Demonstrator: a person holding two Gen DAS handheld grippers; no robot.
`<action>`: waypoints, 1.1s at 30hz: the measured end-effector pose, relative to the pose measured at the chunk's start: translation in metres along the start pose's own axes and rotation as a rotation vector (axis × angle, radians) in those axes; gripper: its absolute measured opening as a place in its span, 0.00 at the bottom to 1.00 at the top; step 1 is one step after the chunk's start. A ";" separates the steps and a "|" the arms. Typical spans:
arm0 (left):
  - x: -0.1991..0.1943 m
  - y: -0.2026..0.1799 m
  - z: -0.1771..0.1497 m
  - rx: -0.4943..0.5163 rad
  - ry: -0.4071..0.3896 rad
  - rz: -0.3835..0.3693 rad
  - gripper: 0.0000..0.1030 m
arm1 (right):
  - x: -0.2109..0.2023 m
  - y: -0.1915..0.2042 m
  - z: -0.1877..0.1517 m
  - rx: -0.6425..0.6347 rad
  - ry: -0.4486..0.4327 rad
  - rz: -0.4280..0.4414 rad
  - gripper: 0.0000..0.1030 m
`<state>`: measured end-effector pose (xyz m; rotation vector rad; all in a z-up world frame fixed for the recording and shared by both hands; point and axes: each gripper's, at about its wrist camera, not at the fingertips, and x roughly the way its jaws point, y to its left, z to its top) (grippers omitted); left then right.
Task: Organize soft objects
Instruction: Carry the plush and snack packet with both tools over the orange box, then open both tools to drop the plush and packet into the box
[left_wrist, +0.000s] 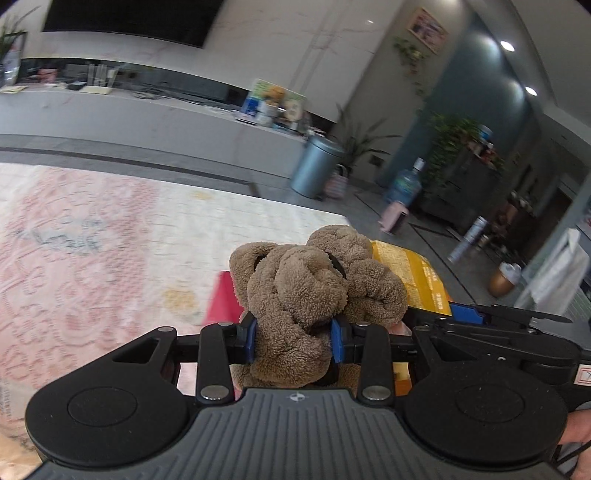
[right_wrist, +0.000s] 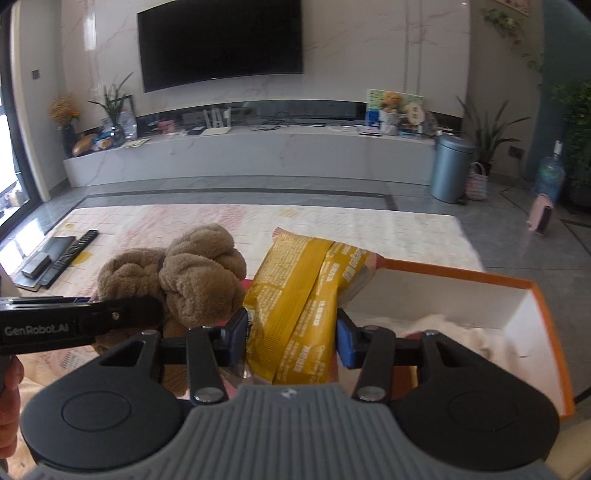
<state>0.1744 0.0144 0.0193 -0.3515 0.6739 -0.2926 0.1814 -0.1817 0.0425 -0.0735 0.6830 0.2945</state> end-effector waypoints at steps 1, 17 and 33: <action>0.007 -0.008 0.002 0.012 0.009 -0.013 0.40 | -0.003 -0.009 0.000 0.002 0.000 -0.016 0.47; 0.105 -0.091 0.010 0.176 0.160 -0.101 0.40 | 0.019 -0.129 -0.009 0.028 0.117 -0.155 0.47; 0.179 -0.113 -0.007 0.277 0.329 -0.069 0.40 | 0.089 -0.183 -0.026 -0.021 0.270 -0.162 0.47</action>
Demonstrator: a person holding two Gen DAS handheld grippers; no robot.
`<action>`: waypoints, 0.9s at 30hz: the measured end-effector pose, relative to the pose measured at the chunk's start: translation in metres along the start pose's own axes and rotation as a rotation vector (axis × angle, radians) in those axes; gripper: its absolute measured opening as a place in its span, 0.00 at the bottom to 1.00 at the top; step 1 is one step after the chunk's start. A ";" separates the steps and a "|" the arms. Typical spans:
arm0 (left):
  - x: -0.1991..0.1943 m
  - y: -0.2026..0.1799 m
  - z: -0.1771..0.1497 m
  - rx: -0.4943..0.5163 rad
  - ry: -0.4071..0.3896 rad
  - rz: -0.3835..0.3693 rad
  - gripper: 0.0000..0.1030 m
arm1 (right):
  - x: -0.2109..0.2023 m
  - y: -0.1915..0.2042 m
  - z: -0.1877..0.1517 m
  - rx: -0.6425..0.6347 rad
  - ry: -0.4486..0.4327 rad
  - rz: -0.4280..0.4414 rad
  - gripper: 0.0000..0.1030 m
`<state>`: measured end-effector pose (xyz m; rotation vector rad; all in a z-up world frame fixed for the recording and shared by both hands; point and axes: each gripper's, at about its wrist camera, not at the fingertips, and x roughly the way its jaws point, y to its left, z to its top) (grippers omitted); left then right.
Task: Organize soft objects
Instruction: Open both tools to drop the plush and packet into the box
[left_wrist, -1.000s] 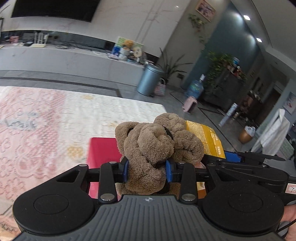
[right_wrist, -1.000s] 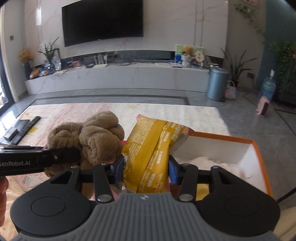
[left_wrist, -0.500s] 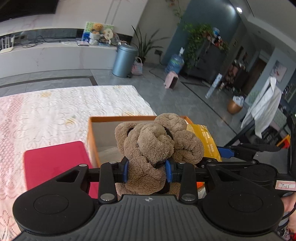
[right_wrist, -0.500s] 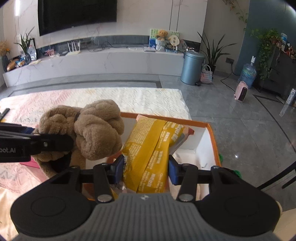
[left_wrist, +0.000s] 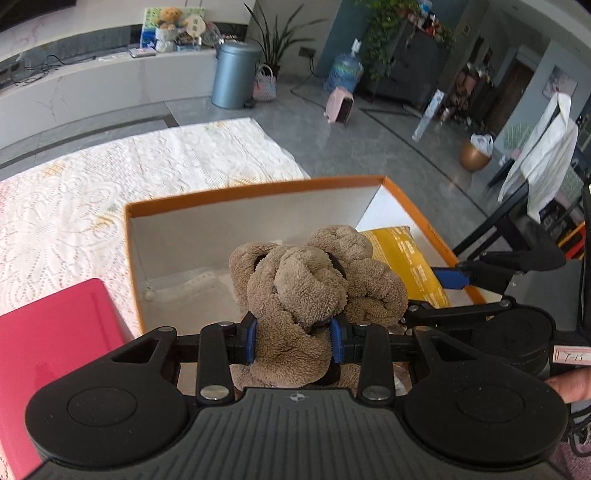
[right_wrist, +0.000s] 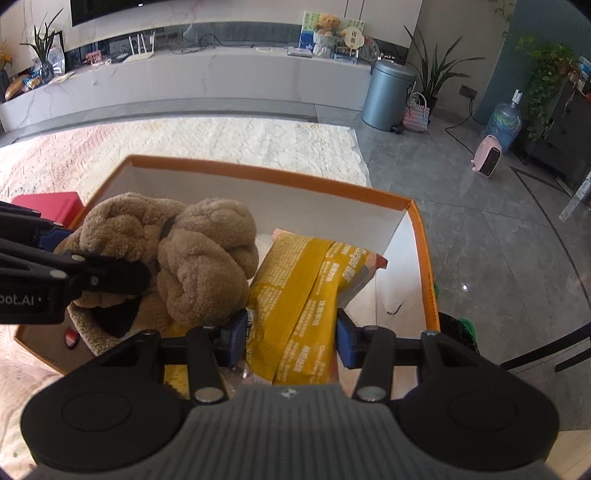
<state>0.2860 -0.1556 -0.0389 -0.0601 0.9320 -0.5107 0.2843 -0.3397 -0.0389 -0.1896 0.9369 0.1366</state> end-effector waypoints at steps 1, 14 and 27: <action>0.003 -0.001 0.000 0.004 0.009 0.001 0.41 | 0.003 -0.001 0.000 -0.001 0.008 0.000 0.47; 0.011 -0.009 -0.008 0.061 0.023 0.052 0.58 | 0.024 -0.003 -0.001 -0.027 0.075 -0.003 0.58; -0.035 -0.020 -0.010 0.128 -0.061 0.053 0.83 | -0.014 0.018 -0.001 -0.197 0.063 -0.085 0.85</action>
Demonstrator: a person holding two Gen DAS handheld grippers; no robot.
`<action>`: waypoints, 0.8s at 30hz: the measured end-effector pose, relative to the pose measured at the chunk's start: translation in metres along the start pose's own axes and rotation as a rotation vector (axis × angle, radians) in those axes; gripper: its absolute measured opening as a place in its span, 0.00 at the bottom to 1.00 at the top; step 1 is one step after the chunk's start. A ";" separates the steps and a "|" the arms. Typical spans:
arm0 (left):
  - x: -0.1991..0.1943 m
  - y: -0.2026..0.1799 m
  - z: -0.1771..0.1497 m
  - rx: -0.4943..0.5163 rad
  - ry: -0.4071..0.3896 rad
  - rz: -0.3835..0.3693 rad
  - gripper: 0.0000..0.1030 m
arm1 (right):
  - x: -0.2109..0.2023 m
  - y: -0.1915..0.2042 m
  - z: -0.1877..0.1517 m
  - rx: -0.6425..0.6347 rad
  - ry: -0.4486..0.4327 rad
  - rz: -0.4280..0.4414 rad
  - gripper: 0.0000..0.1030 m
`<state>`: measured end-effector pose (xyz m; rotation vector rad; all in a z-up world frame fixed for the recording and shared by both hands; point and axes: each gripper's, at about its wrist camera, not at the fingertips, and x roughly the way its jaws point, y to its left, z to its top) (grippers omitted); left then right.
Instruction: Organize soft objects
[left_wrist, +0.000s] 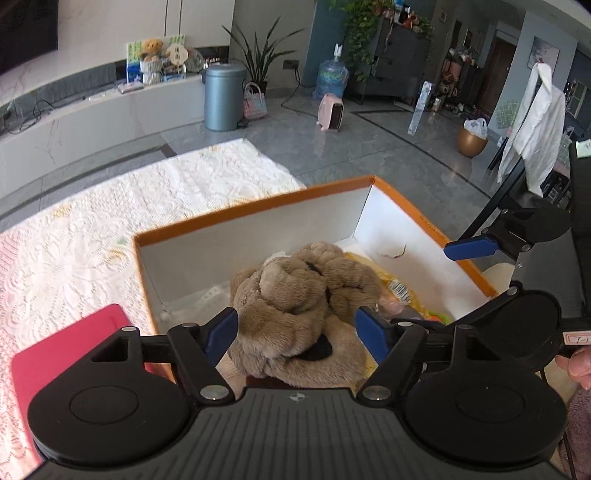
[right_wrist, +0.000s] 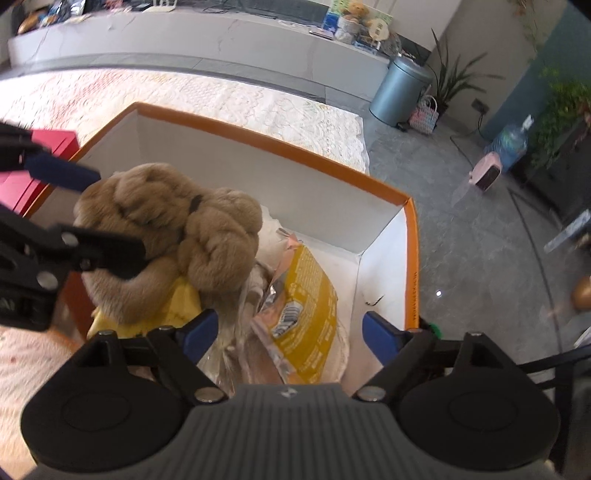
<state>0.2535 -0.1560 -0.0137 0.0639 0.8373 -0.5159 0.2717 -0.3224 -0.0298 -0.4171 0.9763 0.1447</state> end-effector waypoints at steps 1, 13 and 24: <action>-0.006 0.000 0.001 -0.001 -0.012 -0.002 0.83 | -0.006 0.001 0.000 -0.009 -0.006 -0.009 0.85; -0.099 -0.013 -0.016 0.031 -0.264 0.032 0.82 | -0.107 0.014 -0.010 0.124 -0.202 -0.010 0.90; -0.161 -0.014 -0.051 0.005 -0.452 0.152 0.81 | -0.176 0.056 -0.040 0.317 -0.410 0.050 0.96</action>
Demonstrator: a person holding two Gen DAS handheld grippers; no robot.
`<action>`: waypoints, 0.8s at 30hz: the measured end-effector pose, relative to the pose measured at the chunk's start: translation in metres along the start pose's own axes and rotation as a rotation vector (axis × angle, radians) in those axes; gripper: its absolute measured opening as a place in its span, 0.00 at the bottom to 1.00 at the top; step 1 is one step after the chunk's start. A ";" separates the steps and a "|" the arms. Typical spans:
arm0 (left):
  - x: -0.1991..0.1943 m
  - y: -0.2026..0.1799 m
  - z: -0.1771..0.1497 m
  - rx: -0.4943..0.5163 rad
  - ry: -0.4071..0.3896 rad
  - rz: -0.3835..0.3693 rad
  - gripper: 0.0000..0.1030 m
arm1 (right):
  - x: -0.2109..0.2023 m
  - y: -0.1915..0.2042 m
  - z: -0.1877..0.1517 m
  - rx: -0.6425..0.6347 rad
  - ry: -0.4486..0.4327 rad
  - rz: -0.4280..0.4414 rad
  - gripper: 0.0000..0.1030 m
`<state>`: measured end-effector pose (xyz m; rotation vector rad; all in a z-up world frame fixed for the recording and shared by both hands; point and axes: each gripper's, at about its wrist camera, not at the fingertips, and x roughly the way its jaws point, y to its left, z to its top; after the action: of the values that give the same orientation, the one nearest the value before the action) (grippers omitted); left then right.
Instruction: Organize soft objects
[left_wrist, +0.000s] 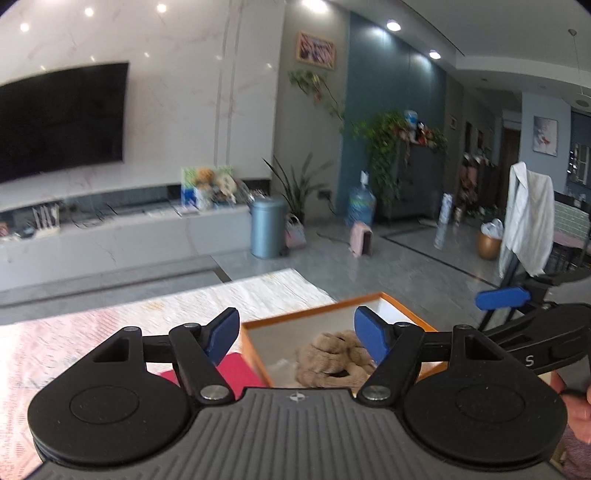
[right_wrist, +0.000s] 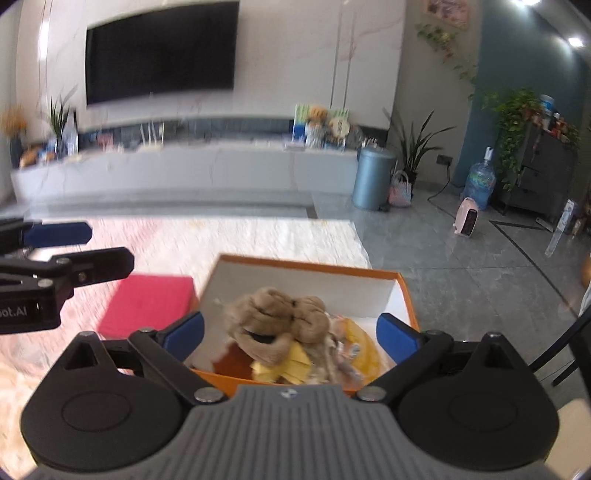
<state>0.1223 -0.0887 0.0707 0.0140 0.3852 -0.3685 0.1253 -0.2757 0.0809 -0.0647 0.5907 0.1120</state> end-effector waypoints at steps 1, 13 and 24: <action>-0.006 0.001 0.000 -0.009 -0.017 0.010 0.81 | -0.004 0.004 -0.003 0.014 -0.014 0.002 0.96; -0.044 0.003 -0.046 0.042 -0.113 0.233 0.92 | -0.036 0.051 -0.044 0.042 -0.149 -0.057 0.97; -0.048 0.025 -0.088 -0.098 -0.024 0.321 0.94 | -0.026 0.068 -0.090 0.062 -0.183 -0.116 0.97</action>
<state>0.0581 -0.0413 0.0050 -0.0240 0.3702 -0.0327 0.0452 -0.2190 0.0187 -0.0275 0.4060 -0.0132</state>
